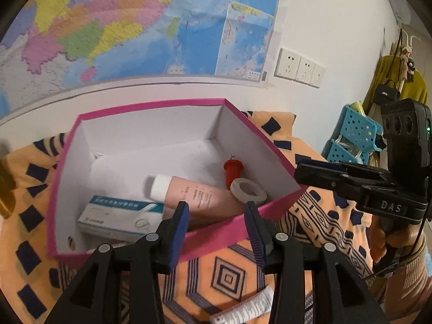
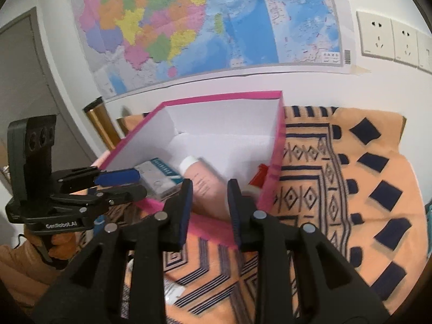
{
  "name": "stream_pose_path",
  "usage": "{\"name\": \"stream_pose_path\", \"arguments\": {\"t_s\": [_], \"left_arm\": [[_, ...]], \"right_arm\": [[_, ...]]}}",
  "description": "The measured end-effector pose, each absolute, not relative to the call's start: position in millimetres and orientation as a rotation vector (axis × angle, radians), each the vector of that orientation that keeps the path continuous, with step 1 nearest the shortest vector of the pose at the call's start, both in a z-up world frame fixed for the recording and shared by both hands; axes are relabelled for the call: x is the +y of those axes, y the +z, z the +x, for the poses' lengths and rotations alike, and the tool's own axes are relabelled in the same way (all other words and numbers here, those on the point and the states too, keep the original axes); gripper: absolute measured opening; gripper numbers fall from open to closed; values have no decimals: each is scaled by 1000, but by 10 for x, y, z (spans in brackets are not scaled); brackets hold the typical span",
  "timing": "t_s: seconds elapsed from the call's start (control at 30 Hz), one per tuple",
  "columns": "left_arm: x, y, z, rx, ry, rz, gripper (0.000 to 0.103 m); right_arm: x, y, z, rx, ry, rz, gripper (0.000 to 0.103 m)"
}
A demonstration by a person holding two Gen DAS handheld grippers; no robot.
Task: Organize rigid objects
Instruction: 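Carry the tape roll into the magenta box and open the right gripper, then move the right gripper down to the white ointment tube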
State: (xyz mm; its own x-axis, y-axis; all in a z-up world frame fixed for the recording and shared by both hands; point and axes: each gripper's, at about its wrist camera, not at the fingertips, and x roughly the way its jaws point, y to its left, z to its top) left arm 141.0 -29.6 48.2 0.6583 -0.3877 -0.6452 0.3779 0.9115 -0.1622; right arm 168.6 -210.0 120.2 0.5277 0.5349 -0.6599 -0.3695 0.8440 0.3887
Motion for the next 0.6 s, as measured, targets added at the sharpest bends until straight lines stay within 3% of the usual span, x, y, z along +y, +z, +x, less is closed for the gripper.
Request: {"name": "stream_pose_path", "arguments": {"t_s": [0.1,0.6], "left_arm": [[-255,465,1284,731,-428,-32,47],[-162,144,933,795,-380,-13,56]], "right_arm": [[-2066,1171,1582,870,596,247,42],[-1864,603,1060,1041,667,328,43]]}}
